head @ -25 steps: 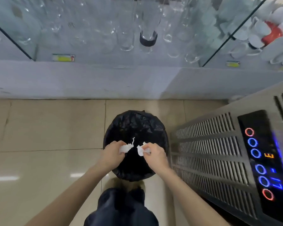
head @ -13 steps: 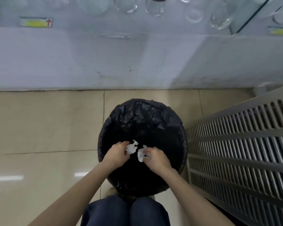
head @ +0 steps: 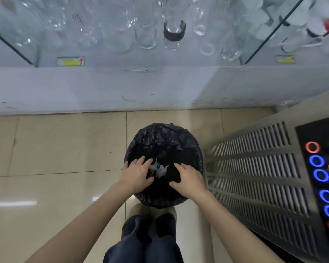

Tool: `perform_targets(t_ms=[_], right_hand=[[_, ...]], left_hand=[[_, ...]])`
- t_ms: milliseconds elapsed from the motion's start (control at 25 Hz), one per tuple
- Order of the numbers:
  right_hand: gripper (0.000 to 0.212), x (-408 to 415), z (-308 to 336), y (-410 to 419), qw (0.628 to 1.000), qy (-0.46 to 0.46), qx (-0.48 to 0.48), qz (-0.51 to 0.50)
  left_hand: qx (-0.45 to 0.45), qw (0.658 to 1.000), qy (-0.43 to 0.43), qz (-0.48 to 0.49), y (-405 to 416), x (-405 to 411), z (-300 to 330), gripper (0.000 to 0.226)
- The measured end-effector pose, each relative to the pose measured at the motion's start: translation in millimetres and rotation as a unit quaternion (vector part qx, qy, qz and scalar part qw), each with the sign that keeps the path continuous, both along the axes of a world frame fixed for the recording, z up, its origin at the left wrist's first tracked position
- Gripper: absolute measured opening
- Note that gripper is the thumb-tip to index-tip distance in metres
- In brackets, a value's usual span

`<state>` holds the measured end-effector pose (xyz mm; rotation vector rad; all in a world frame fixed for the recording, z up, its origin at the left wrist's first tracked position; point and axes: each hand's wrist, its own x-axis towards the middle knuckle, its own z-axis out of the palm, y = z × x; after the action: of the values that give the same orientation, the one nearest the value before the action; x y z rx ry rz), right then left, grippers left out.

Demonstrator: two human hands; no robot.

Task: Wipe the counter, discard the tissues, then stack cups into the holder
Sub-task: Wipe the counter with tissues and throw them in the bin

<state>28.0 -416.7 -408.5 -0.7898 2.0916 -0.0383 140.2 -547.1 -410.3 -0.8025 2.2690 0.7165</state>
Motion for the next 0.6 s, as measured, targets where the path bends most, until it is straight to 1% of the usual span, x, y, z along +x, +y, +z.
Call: perform_targets(t_ms=[120, 280, 480, 600], right_hand=[[0.072, -0.7, 63.3, -4.2, 0.999, 0.026, -0.019, -0.015], [0.073, -5.2, 150.3, -12.0, 0.993, 0.069, -0.073, -0.064], [0.075, -11.2, 245.2, -16.6, 0.98, 0.134, -0.118, -0.087], [0.076, -11.4, 294.1, -15.2, 0.971, 0.162, -0.143, -0.103]], left_hand=[[-0.035, 0.999, 0.018, -0.016, -1.6, -1.0, 64.3, 0.069], [-0.077, 0.993, 0.089, -0.02, -10.1, -7.5, 151.4, 0.073], [-0.127, 0.977, 0.167, -0.03, -28.8, -18.9, 245.3, 0.075], [-0.15, 0.968, 0.198, -0.04, -36.4, -20.8, 294.2, 0.074]])
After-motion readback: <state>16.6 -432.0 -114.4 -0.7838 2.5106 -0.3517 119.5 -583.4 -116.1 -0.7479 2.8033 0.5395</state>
